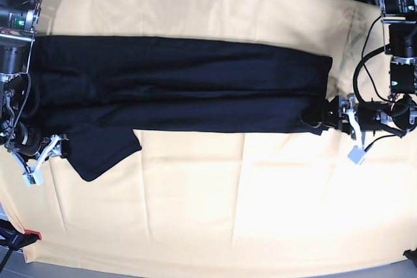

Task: Fold the T-shirt properly
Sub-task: 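Grasp the hanging sleeve with the right gripper and tuck it onto the shirt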

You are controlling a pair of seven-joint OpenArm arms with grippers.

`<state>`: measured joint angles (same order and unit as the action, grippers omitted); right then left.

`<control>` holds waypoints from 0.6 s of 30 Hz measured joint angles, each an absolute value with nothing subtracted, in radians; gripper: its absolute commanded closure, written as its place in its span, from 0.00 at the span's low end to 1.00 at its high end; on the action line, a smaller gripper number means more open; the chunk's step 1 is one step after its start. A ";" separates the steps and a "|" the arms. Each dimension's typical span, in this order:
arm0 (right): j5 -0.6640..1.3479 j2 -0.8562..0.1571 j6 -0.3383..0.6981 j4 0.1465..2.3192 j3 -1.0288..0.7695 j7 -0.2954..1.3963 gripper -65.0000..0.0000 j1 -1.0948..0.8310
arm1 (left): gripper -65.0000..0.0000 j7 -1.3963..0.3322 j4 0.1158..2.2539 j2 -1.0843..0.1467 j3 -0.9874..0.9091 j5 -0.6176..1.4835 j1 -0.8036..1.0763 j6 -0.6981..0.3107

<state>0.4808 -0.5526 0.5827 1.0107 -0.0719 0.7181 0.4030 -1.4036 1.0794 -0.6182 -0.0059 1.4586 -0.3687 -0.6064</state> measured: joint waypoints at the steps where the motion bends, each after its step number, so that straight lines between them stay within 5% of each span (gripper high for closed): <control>1: 0.479 -0.550 0.564 1.010 -0.072 0.722 0.33 0.394 | 0.30 -1.403 1.079 -0.618 -0.006 1.459 -0.369 -0.607; 18: 0.569 -0.500 0.638 1.012 -0.076 0.703 0.34 0.335 | 0.30 -1.403 1.079 -0.615 -0.006 1.459 -0.369 -0.606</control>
